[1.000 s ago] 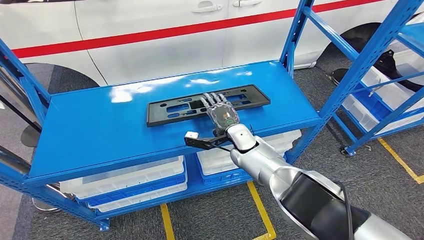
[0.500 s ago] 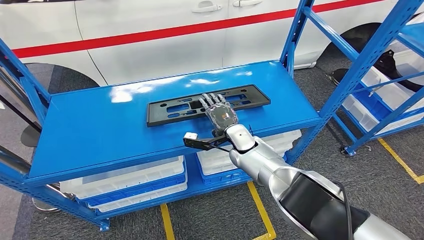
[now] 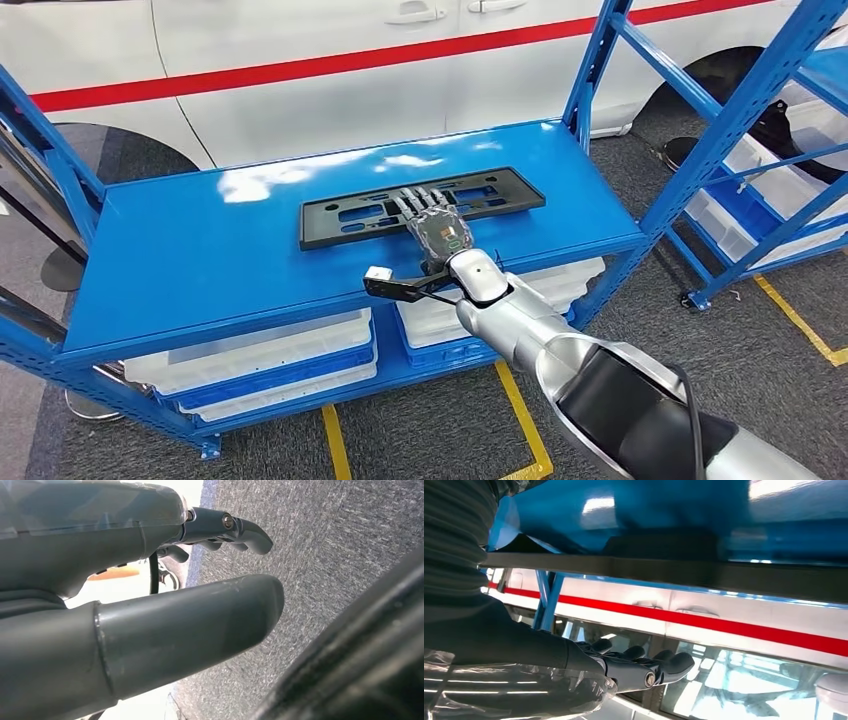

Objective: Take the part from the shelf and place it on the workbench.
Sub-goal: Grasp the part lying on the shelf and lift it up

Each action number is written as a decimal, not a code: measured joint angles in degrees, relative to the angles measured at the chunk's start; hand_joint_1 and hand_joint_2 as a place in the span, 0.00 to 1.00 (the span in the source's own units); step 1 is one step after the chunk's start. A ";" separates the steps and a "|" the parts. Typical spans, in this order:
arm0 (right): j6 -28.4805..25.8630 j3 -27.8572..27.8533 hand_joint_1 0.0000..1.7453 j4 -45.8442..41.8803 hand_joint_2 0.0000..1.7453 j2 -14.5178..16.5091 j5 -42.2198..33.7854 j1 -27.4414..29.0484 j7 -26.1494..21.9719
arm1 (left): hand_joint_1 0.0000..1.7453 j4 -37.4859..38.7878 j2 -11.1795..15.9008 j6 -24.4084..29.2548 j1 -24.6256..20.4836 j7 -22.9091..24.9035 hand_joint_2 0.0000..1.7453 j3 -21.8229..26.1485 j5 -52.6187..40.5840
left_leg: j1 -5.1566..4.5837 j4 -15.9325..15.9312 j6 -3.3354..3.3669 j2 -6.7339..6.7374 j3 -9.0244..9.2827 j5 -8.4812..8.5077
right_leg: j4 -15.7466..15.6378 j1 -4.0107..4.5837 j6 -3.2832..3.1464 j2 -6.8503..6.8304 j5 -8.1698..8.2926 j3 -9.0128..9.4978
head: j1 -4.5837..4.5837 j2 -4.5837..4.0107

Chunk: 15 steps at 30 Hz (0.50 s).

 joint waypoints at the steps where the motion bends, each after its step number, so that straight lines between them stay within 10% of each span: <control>1: 0.01 0.00 0.00 -0.01 1.00 0.03 0.01 -0.06 -0.01 | 0.00 0.08 -0.04 -0.03 -0.02 -0.02 0.00 0.04 -0.04 | 0.11 -0.27 0.29 0.03 0.05 0.19 | 1.21 0.02 0.01 0.01 -0.70 -0.64 | 0.01 0.00; 6: 0.20 0.00 0.00 0.13 1.00 0.04 0.05 0.23 -0.05 | 0.00 0.60 -0.37 -0.24 -0.03 -0.08 0.00 0.22 -0.08 | -0.16 -0.50 0.92 0.04 0.09 0.19 | 16.89 0.71 -0.84 0.06 -5.57 -10.02 | 0.01 0.00; 11: 0.43 0.00 0.00 0.19 1.00 0.03 0.10 0.26 -0.10 | 0.00 1.20 -1.00 -0.34 0.06 -0.13 0.00 0.44 0.25 | -0.85 -0.35 0.76 -0.21 0.98 -0.83 | 3.38 2.19 -3.83 0.07 4.09 -6.20 | -0.05 0.00; 15: 0.51 0.00 0.00 0.14 1.00 0.12 0.15 0.27 -0.09 | 0.00 1.67 -1.23 -0.33 0.08 -0.21 0.00 0.61 0.53 | -0.62 -0.35 -0.36 0.01 0.94 -1.34 | 0.24 2.36 -4.27 0.09 3.88 -4.81 | -0.04 0.00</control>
